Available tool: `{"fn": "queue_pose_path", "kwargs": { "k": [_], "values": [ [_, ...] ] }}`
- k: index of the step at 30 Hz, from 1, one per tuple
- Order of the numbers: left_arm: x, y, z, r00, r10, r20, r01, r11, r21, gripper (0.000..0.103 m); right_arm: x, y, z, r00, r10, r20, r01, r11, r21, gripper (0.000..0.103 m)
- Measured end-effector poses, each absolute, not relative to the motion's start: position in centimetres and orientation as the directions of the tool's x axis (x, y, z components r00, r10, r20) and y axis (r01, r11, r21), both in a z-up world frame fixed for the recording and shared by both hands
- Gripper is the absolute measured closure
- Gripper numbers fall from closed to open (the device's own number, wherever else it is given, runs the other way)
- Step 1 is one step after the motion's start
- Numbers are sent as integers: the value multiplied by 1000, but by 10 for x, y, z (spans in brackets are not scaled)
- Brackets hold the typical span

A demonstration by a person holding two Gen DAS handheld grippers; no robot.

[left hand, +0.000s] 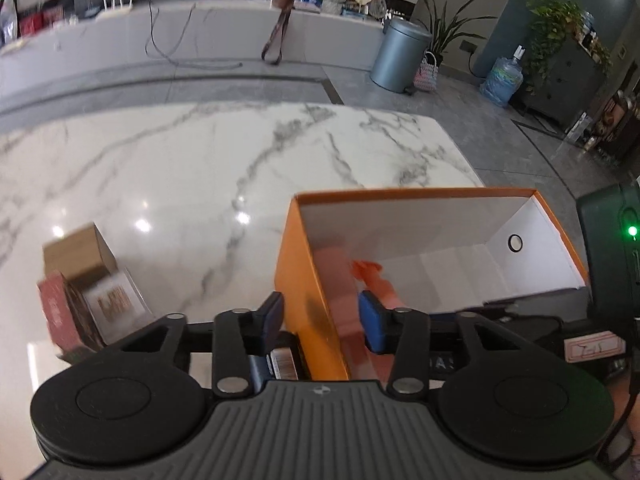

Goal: Organize rigid objects
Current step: 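Lower the cup into the box and open the left gripper while the right releases the bottle, then withdraw both tools from the box back toward the remaining table items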

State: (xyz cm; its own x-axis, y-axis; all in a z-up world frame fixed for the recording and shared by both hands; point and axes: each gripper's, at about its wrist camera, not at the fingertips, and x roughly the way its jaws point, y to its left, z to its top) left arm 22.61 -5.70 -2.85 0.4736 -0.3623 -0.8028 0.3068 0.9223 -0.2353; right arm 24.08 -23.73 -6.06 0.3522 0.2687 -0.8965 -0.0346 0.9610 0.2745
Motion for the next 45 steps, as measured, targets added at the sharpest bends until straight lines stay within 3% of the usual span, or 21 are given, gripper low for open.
{"fn": "queue_pose_path", "kwargs": {
  "k": [5, 9, 13, 21, 28, 45],
  "values": [
    [225, -57, -36, 448, -386, -807, 316, 912, -261, 69, 248, -231, -65, 348, 203, -915, -80, 979, 187, 58],
    [223, -60, -37, 444, -390, -807, 328, 909, -258, 71, 252, -233, -67, 358, 162, -920, -103, 986, 133, 58],
    [222, -62, -36, 444, -387, -808, 331, 909, -253, 72, 254, -231, -70, 354, 166, -920, -115, 984, 134, 57],
    [229, -69, -37, 456, -363, -813, 339, 915, -218, 84, 248, -232, -62, 377, 165, -911, -109, 985, 133, 53],
    [226, -64, -34, 475, -364, -801, 325, 919, -225, 81, 236, -235, -46, 428, 151, -891, -100, 988, 120, 45],
    [163, -1, 7, 580, -348, -737, 277, 935, -223, 77, 159, -199, 23, 634, 252, -731, -136, 967, 216, 46]
  ]
}}
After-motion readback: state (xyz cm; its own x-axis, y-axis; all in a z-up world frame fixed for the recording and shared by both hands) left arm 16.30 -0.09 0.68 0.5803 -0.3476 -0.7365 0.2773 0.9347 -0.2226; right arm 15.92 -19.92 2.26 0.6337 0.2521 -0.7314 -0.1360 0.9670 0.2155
